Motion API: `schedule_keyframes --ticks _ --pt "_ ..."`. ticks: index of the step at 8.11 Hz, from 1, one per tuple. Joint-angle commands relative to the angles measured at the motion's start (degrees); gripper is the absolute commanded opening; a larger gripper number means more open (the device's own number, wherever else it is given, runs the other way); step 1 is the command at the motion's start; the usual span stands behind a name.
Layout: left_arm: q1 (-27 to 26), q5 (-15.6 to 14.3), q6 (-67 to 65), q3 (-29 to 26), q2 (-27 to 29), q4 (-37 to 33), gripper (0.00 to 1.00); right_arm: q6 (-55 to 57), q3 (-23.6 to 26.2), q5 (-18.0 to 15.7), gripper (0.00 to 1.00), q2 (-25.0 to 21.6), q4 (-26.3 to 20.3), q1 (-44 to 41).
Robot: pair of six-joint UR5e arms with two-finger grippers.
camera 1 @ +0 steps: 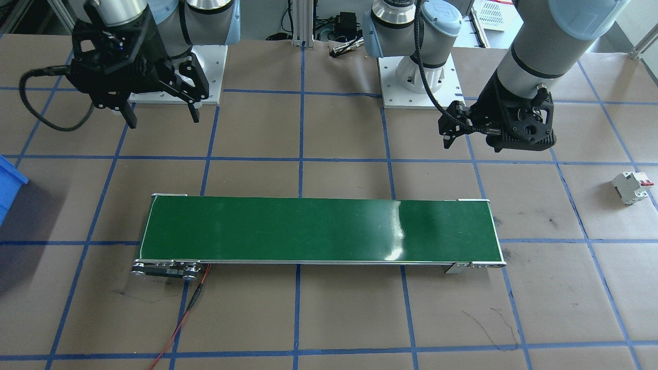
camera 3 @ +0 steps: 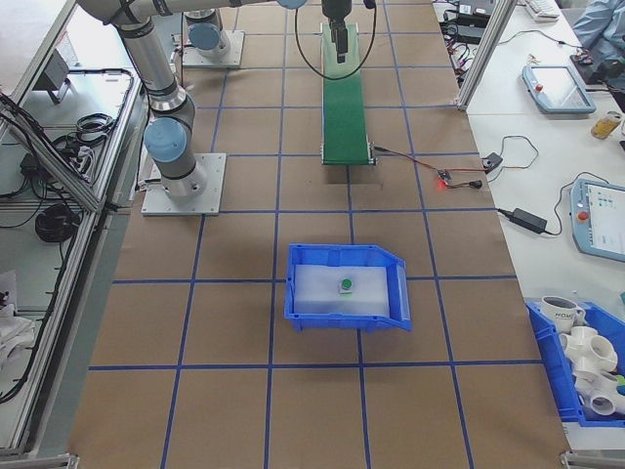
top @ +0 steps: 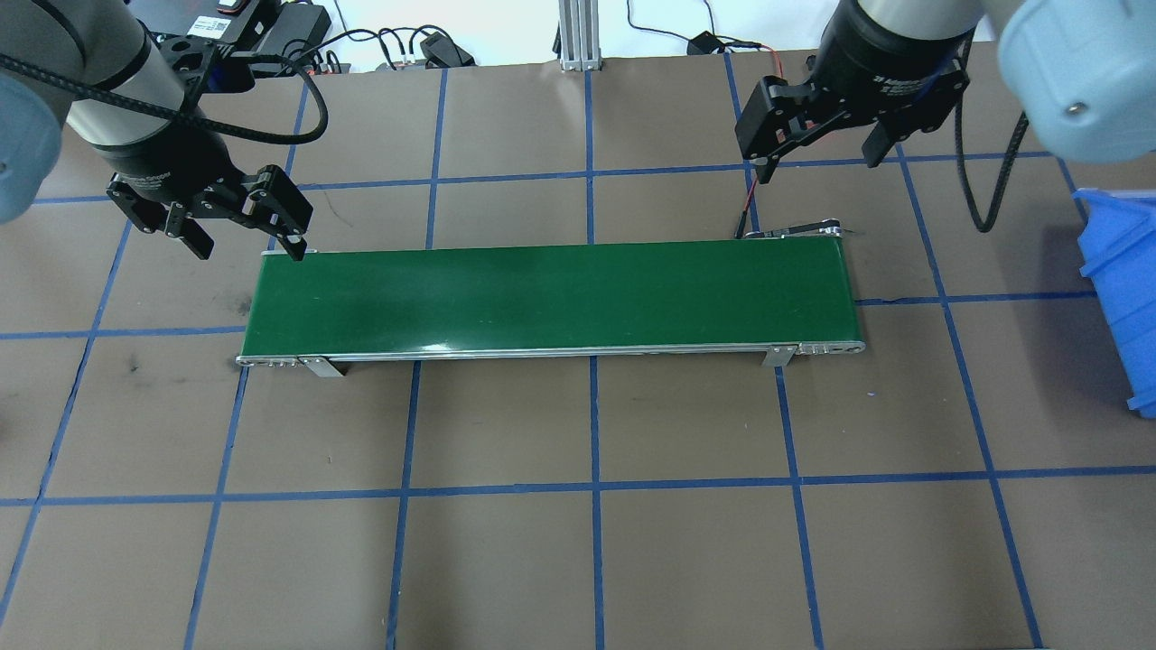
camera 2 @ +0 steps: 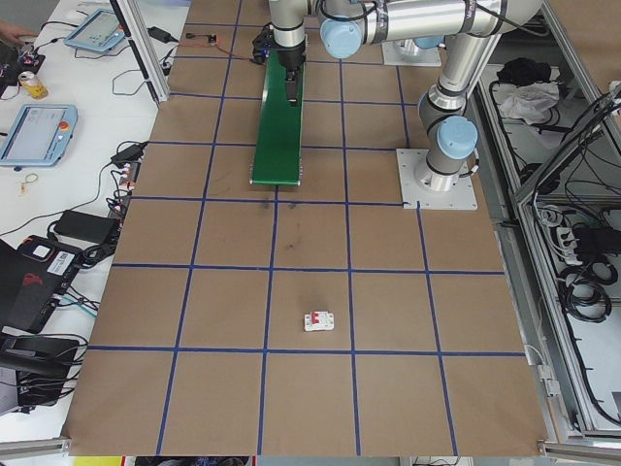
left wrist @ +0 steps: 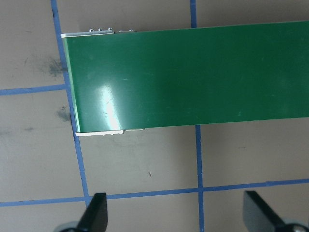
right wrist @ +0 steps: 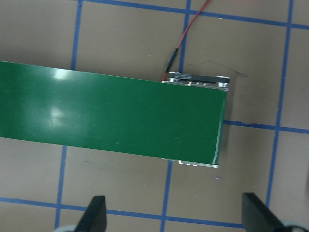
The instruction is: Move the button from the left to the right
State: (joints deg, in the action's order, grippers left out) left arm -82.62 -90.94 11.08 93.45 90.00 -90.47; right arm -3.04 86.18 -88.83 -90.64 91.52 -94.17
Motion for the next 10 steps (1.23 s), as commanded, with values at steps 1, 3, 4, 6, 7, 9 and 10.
schedule_keyframes --ticks 1,3,4,6,7,9,10 --pt "-0.09 -0.2 -0.09 -0.29 -0.18 0.03 1.0 0.93 0.74 -0.46 1.0 1.17 1.46 -0.93" --pt "-0.09 -0.21 -0.09 0.32 -0.09 0.12 1.0 1.02 0.74 -0.91 1.0 1.17 1.29 -0.93" --pt "-0.09 -0.21 0.0 0.15 -0.09 0.12 1.0 0.93 0.74 -0.91 1.0 1.17 1.2 -0.93" --pt "-0.09 -0.21 0.09 0.06 -0.18 0.21 1.0 0.85 0.74 -0.73 1.0 1.08 1.12 -0.93" --pt "-0.09 -0.21 0.26 0.06 -0.09 0.21 1.0 0.85 0.74 -0.82 1.0 0.99 1.11 -0.93" --pt "-0.09 -0.12 0.26 -0.11 -0.09 0.21 1.0 0.06 0.74 -2.82 1.0 0.99 1.03 -0.93" --pt "-0.09 -0.12 0.26 0.23 -0.09 0.56 1.0 0.05 0.65 -3.36 1.0 0.9 1.11 -0.93"
